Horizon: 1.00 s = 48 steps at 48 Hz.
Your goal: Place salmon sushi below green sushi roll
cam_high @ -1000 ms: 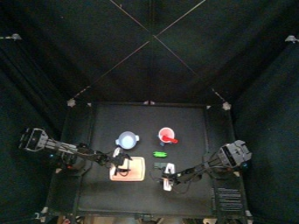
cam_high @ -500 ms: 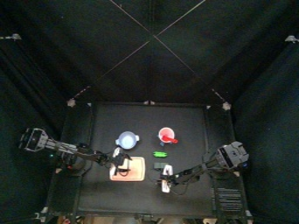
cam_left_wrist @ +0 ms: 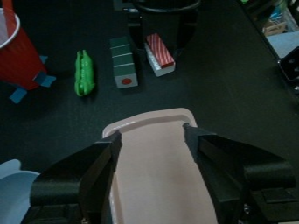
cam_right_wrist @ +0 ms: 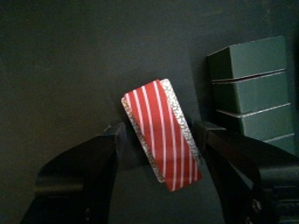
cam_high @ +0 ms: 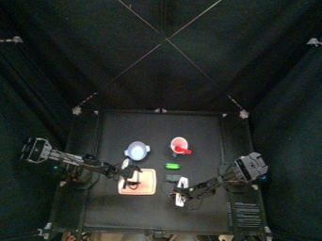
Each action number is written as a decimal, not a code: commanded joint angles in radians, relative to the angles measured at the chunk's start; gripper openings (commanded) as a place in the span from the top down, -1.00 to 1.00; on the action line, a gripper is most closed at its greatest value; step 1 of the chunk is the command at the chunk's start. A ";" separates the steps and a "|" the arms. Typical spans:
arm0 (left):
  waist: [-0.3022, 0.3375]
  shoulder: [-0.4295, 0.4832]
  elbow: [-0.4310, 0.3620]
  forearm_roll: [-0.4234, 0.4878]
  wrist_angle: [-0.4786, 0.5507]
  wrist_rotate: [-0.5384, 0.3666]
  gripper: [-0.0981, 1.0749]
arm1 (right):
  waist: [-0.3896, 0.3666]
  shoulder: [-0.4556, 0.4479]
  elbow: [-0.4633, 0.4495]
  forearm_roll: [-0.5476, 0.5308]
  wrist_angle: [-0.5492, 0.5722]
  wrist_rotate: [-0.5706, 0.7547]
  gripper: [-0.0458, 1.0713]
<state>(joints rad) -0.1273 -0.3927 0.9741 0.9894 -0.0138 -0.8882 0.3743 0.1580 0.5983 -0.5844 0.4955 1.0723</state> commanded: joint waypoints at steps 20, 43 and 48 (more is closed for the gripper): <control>0.003 0.000 -0.011 -0.002 -0.003 0.000 -0.76 | 0.029 -0.032 -0.017 0.031 0.008 0.000 -0.77; 0.002 0.000 -0.011 -0.002 -0.002 -0.002 -0.76 | 0.031 -0.097 -0.051 0.021 0.120 0.000 -0.77; 0.002 0.000 -0.012 -0.005 -0.002 0.000 -0.76 | 0.035 -0.110 -0.054 0.012 0.133 0.000 -0.77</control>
<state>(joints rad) -0.1258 -0.3927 0.9741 0.9879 -0.0138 -0.8882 0.4050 0.0936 0.5660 -0.5630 0.6197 1.0723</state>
